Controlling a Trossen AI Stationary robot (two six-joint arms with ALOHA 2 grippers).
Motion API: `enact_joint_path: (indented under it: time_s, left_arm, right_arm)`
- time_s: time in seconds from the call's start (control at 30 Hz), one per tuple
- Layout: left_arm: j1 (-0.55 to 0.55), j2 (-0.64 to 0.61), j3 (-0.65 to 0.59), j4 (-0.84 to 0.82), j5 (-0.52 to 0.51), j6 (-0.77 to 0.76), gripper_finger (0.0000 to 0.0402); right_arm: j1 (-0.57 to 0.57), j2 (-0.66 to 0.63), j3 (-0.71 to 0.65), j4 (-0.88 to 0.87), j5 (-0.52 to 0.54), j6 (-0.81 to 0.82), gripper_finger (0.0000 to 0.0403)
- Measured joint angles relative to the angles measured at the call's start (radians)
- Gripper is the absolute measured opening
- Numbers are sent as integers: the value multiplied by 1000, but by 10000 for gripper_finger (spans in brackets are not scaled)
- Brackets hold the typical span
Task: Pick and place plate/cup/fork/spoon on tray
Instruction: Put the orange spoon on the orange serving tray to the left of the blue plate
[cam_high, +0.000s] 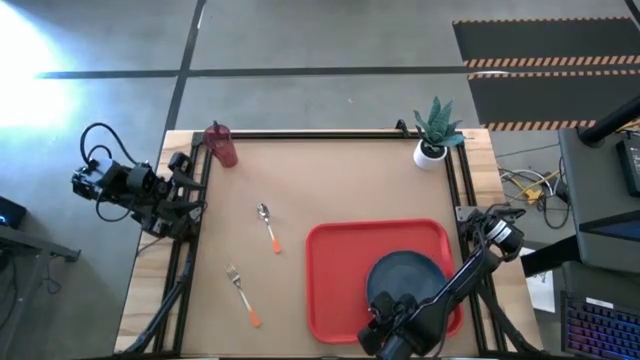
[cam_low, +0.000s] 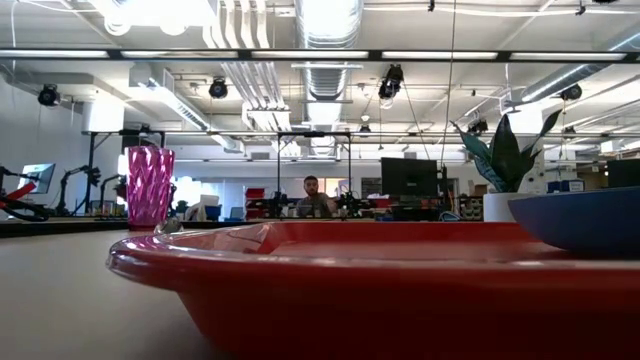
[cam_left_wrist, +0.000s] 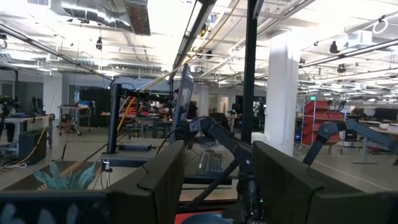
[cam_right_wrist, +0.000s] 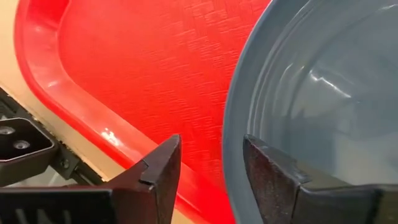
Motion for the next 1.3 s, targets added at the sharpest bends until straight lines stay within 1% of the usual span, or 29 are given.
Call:
enact_joint_path:
  time_s: [0.17, 0.27, 0.33, 0.4, 0.53, 0.63, 0.7, 0.8, 0.9, 1.0, 1.13, 1.23, 1.3]
  left_arm:
    - [0, 0, 0, 0, 0, 0, 171]
    - [0, 0, 0, 0, 0, 0, 171]
    - [0, 0, 0, 0, 0, 0, 171]
    - [0, 0, 0, 0, 0, 0, 171]
    - [0, -1, 0, 1, 0, 0, 171]
    - [0, -2, 0, 0, 18, 0, 171]
    - [0, -2, 0, -1, 32, 0, 171]
    - [0, -2, 1, -6, 47, 0, 171]
    - [0, -2, 2, -8, 49, -1, 171]
    - [0, -10, 3, -38, 50, -2, 171]
    - [0, -21, 2, -100, 50, -2, 171]
    - [0, -24, 0, -167, 50, -3, 171]
    - [0, -23, 1, -214, 50, -20, 171]
  right_arm:
    - [-7, 0, 82, -87, 13, -28, 179]
    - [-31, -1, 137, -147, 74, -95, 180]
    - [-61, -2, 167, -157, 105, -168, 180]
    - [-102, -2, 195, -157, 113, -263, 180]
    - [-203, -2, 247, -154, 109, -518, 180]
    - [-291, -2, 279, -149, 73, -697, 180]
    - [-349, -2, 292, -110, 44, -818, 180]
    - [-430, -2, 293, 17, -13, -996, 180]
    - [-506, 0, 292, 166, -97, -1137, 178]
    - [-565, 0, 292, 270, -168, -1235, 175]
    - [-616, -2, 303, 331, -207, -1332, 168]
    - [-640, -6, 362, 335, -228, -1413, 152]
    - [-651, -12, 415, 334, -229, -1472, 132]
